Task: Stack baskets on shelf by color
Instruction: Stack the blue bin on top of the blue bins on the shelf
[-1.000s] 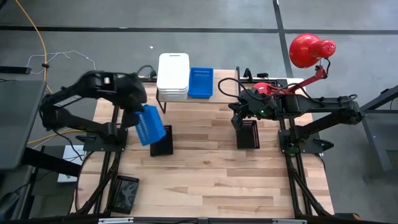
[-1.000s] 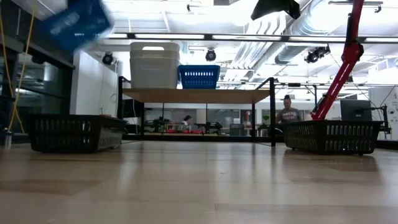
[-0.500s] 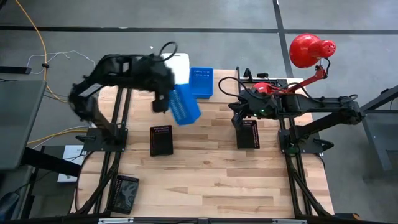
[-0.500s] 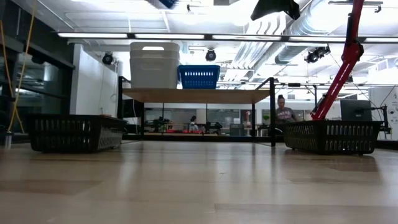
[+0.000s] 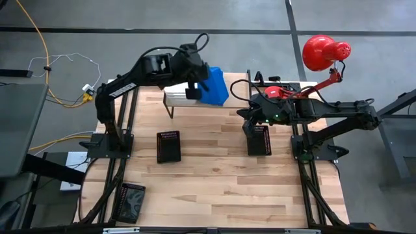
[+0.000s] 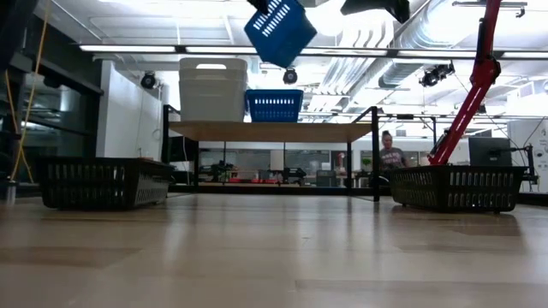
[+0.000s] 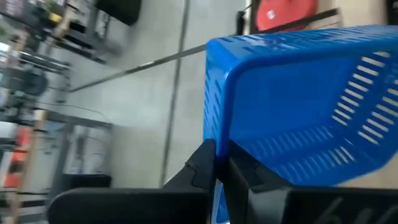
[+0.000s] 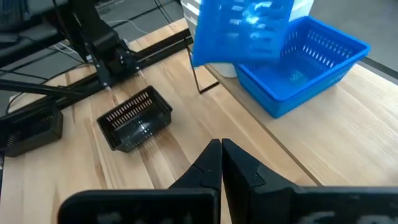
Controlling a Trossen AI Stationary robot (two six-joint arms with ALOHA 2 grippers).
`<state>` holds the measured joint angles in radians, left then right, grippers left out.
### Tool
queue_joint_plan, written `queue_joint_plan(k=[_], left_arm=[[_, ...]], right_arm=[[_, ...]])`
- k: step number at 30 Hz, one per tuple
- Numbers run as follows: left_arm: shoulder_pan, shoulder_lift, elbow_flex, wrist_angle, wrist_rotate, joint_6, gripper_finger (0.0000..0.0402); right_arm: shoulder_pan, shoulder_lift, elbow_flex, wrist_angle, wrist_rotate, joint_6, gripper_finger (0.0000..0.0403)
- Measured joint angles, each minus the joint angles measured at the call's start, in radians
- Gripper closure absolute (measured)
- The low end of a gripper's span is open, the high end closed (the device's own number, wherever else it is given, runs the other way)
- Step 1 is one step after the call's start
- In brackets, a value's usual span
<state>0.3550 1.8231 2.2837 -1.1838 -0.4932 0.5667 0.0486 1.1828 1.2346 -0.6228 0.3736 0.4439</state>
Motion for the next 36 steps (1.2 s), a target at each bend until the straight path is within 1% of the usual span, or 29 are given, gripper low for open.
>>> queue_joint_plan(k=[3,6,13,17,20,24,32,36], left_arm=[[0.011,0.018,0.000,0.037,-0.042,0.069,0.0401],[0.022,0.030,-0.001,0.037,-0.044,0.102,0.0401],[0.035,0.034,0.000,0.023,-0.047,0.100,0.0401],[0.035,0.035,0.000,0.021,-0.077,0.100,0.0399],[0.035,0.035,0.000,0.021,-0.080,0.100,0.0396],[0.035,0.034,0.000,0.017,-0.079,0.100,0.0389],[0.039,0.039,0.000,-0.077,-0.076,0.099,0.0373],[0.038,0.039,0.000,-0.077,-0.075,0.092,0.0364]], right_arm=[[0.000,0.000,0.000,-0.001,-0.003,0.000,0.0403],[0.000,0.000,0.000,-0.001,-0.002,0.000,0.0403],[0.000,0.000,0.000,-0.001,0.001,0.001,0.0403],[0.000,0.000,0.000,-0.001,0.001,0.000,0.0403],[0.000,0.000,0.000,-0.001,0.001,0.000,0.0403],[0.000,0.000,0.000,-0.001,0.001,0.000,0.0403],[0.000,0.000,0.000,-0.001,0.001,0.000,0.0403],[0.000,0.000,0.000,-0.001,0.001,0.000,0.0403]])
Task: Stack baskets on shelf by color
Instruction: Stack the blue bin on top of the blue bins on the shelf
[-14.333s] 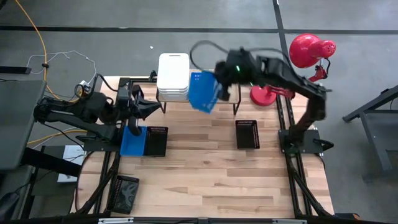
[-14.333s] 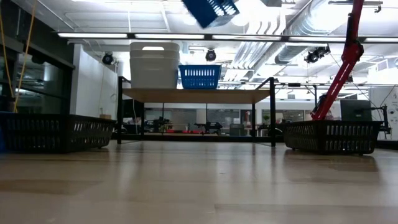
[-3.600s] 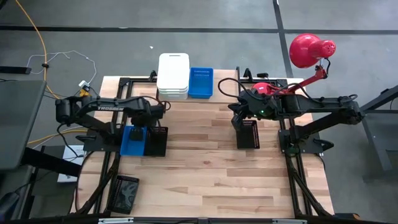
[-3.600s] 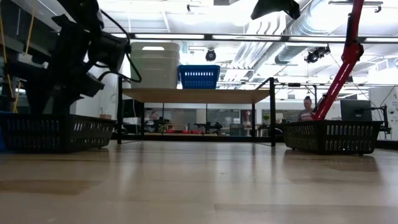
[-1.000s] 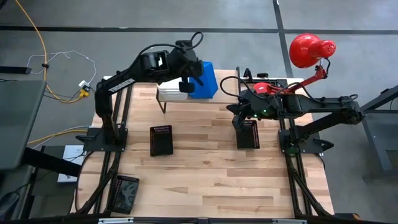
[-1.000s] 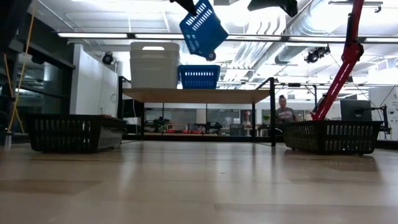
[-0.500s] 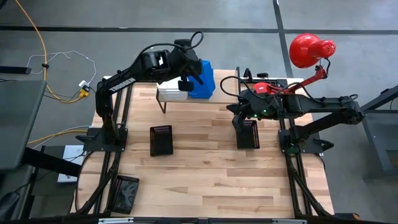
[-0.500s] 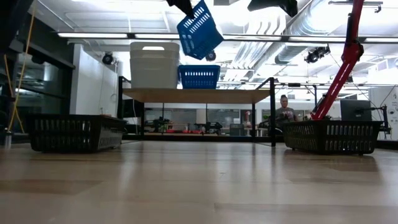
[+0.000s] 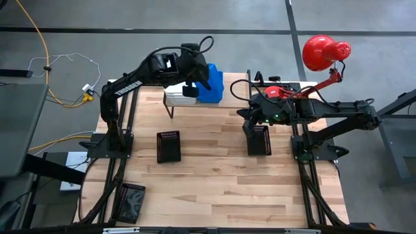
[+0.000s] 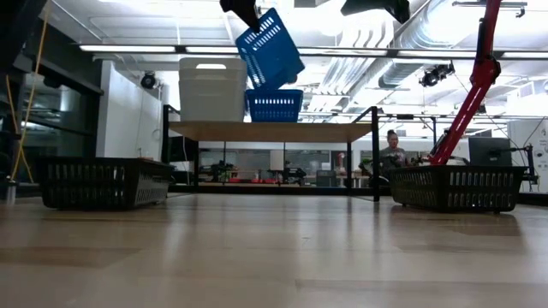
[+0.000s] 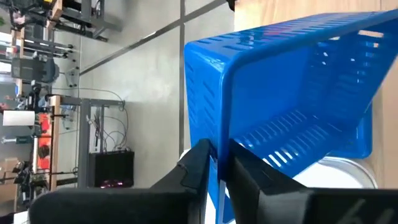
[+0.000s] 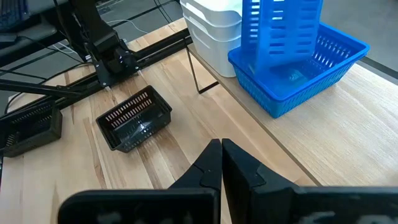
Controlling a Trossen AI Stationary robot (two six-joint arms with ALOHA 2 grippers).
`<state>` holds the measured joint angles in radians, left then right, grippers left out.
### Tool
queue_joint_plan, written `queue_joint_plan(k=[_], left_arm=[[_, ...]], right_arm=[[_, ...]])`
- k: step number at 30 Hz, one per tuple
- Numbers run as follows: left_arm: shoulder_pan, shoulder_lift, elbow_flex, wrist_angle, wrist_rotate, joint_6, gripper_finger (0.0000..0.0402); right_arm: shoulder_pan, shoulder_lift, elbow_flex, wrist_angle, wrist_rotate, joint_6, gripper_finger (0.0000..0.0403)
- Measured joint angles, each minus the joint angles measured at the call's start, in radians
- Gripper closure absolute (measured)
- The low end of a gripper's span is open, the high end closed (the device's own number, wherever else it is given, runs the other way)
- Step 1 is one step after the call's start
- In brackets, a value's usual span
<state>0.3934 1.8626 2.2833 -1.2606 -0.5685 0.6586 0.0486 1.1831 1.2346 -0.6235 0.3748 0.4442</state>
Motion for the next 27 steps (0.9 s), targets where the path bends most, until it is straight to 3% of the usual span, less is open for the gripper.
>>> queue_joint_plan(k=[22,27], left_arm=[[-0.008,0.000,0.000,0.004,0.003,-0.036,0.0282],[-0.025,0.001,0.057,0.007,0.003,-0.055,0.0271]], right_arm=[[0.000,0.000,0.000,0.002,0.000,-0.001,0.0403],[-0.004,0.000,0.000,0.047,0.005,-0.042,0.0403]])
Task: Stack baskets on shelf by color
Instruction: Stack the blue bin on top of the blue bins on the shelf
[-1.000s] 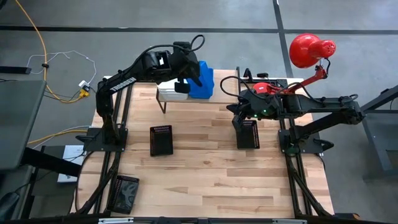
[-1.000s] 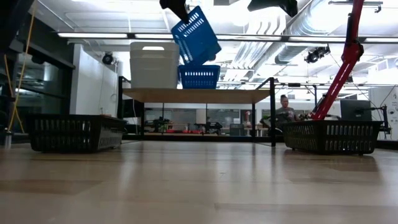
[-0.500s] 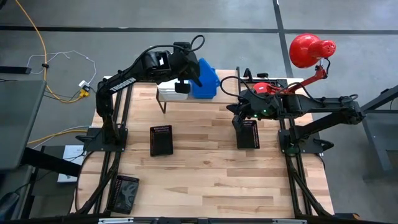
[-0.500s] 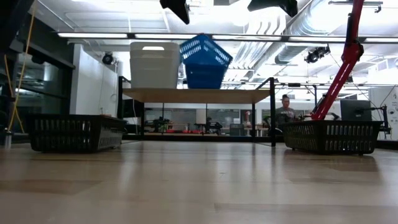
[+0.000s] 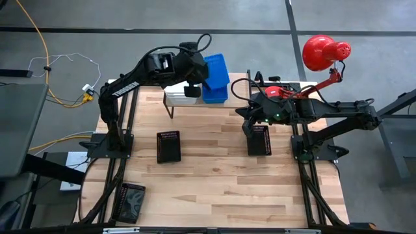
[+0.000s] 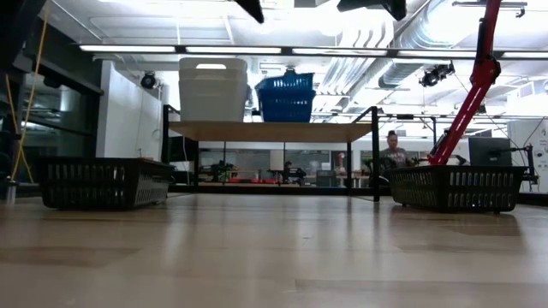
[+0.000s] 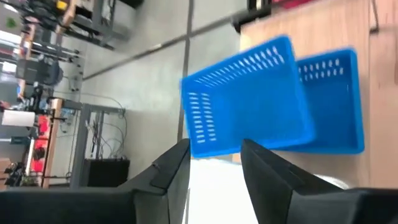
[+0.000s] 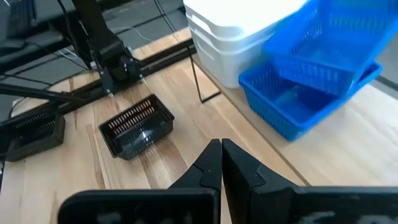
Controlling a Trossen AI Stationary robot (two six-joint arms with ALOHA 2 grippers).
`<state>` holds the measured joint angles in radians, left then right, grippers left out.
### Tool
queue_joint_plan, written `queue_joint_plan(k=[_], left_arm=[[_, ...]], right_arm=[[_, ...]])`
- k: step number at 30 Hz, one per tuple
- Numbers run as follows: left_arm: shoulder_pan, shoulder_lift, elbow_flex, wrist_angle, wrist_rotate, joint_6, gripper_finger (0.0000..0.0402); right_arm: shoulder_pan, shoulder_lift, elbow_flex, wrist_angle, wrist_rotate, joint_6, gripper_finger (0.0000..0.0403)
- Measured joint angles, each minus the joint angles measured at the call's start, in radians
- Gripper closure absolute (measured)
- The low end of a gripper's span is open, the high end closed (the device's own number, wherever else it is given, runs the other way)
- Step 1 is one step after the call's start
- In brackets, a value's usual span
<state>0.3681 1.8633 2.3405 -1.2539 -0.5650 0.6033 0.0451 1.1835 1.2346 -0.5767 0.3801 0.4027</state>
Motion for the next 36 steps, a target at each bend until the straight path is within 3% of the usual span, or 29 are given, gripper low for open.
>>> queue_joint_plan(k=[11,16,20,24,28,32,36], left_arm=[[-0.012,-0.090,0.006,0.047,0.053,-0.065,0.0270],[-0.012,-0.156,0.006,0.047,0.174,-0.189,0.0270],[-0.012,-0.219,0.006,0.047,0.345,-0.329,0.0275],[-0.027,-0.288,-0.009,0.051,0.471,-0.437,0.0320],[-0.087,-0.359,-0.083,0.075,0.459,-0.503,0.0391],[-0.185,-0.468,-0.266,0.208,0.338,-0.569,0.0397],[-0.292,-0.602,-0.560,0.457,0.232,-0.627,0.0400]], right_arm=[[-0.019,0.000,0.000,0.049,0.002,-0.029,0.0403],[-0.032,0.000,0.000,0.083,0.002,-0.063,0.0403],[-0.064,0.004,0.000,0.129,0.005,-0.071,0.0403],[-0.144,0.019,0.000,0.259,-0.028,-0.089,0.0403],[-0.256,0.060,0.003,0.436,-0.094,-0.095,0.0403],[-0.356,0.148,0.051,0.506,-0.174,-0.083,0.0403],[-0.411,0.277,0.155,0.497,-0.198,-0.096,0.0403]])
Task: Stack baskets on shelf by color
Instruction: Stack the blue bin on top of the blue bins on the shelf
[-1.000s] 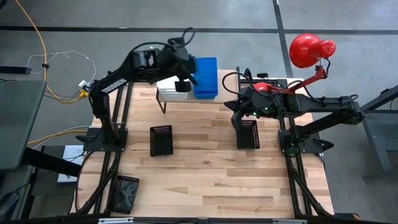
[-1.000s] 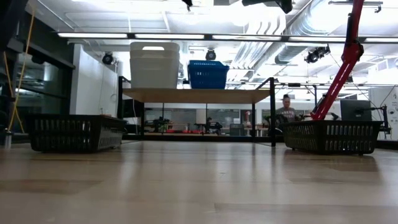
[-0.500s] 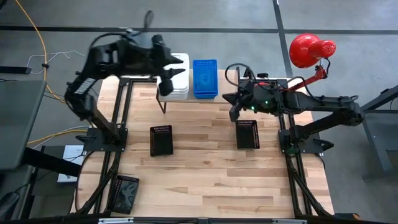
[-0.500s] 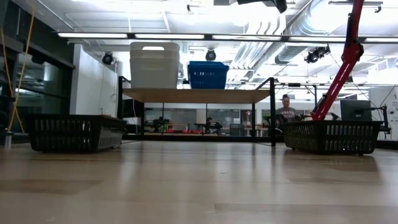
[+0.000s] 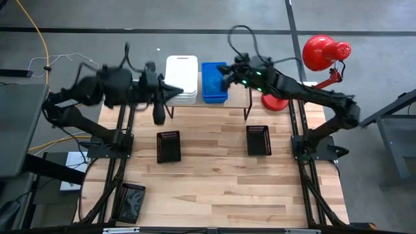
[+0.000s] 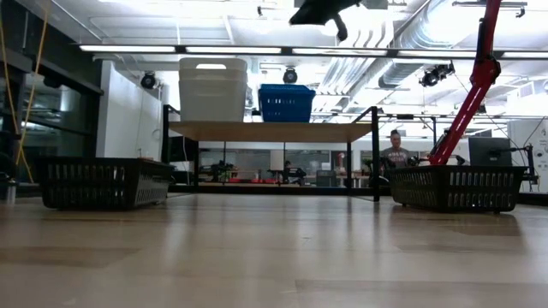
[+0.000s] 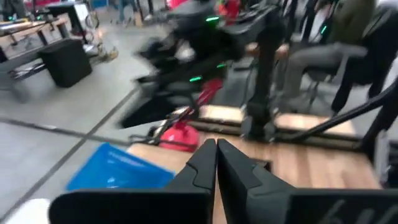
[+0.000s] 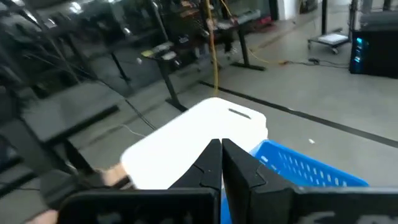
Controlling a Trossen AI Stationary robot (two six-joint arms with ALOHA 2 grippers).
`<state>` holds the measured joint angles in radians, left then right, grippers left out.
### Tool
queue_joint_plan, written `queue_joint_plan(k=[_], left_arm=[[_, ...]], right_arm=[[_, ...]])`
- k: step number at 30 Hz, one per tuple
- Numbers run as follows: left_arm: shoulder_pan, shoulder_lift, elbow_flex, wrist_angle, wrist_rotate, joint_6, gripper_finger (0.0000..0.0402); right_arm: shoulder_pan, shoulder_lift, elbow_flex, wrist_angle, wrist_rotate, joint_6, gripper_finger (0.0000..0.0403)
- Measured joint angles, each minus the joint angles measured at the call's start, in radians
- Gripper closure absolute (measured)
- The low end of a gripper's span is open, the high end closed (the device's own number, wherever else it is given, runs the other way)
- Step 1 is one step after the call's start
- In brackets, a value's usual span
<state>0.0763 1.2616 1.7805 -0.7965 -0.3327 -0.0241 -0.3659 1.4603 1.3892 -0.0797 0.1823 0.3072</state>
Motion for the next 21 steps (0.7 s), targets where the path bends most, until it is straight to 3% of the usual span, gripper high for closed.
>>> queue_joint_plan(k=[4,9,14,21], left_arm=[[-0.075,-0.131,-0.313,0.302,-0.059,-0.072,0.0401],[-0.135,-0.246,-0.552,0.539,-0.144,-0.157,0.0401],[-0.174,-0.302,-0.620,0.570,-0.211,-0.210,0.0401],[-0.196,-0.314,-0.621,0.567,-0.260,-0.194,0.0401]], right_arm=[[-0.044,0.134,0.134,-0.077,0.068,-0.005,0.0403],[-0.087,0.268,0.267,-0.173,0.133,0.006,0.0403],[-0.092,0.334,0.302,-0.203,0.143,0.027,0.0403],[-0.096,0.375,0.304,-0.256,0.177,0.036,0.0403]])
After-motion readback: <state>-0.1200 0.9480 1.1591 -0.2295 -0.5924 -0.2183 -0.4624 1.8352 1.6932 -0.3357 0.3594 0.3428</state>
